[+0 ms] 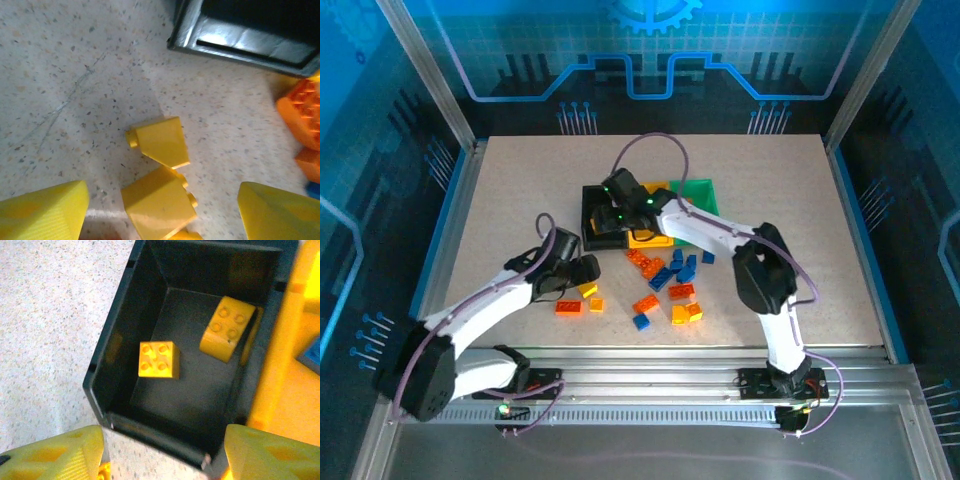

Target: Sort the legos into containers by color

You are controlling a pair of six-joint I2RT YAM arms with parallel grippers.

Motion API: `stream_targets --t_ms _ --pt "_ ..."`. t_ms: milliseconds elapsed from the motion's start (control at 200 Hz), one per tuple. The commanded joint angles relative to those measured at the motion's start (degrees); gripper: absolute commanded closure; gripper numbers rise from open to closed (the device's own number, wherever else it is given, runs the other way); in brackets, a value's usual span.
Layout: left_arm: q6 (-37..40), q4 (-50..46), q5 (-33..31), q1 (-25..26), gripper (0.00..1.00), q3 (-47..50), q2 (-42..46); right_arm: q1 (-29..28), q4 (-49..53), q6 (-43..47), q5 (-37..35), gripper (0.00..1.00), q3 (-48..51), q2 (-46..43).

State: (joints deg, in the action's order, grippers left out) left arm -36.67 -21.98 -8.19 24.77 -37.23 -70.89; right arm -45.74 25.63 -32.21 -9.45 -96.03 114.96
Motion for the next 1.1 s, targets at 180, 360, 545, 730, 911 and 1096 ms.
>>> stream_targets --t_ms 180,360,545,730,911,1096 --pt "2.6 7.3 -5.2 0.4 0.27 -4.0 -13.4 -1.5 -8.6 -1.2 -1.0 0.33 15.6 -17.7" --pt "2.5 8.3 -6.0 0.4 0.39 -4.1 -16.0 -1.6 -10.1 -1.9 -1.6 0.33 21.4 -23.2" --pt "2.7 8.5 -6.1 0.4 0.61 -4.2 -15.5 -1.8 -10.8 -2.7 -2.9 0.33 25.4 -26.0" --pt "3.0 5.8 -6.2 0.4 0.75 -4.1 -10.0 -1.8 -10.8 -3.4 -4.3 0.33 28.7 -28.8" --pt "2.0 0.0 -4.5 1.0 0.75 -7.3 0.6 -1.8 -11.1 -5.2 -5.6 0.33 34.1 -33.0" --pt "3.5 -2.2 -4.1 1.2 0.74 -18.1 -3.2 -1.8 -9.7 -7.4 -7.6 0.33 39.9 -36.2"
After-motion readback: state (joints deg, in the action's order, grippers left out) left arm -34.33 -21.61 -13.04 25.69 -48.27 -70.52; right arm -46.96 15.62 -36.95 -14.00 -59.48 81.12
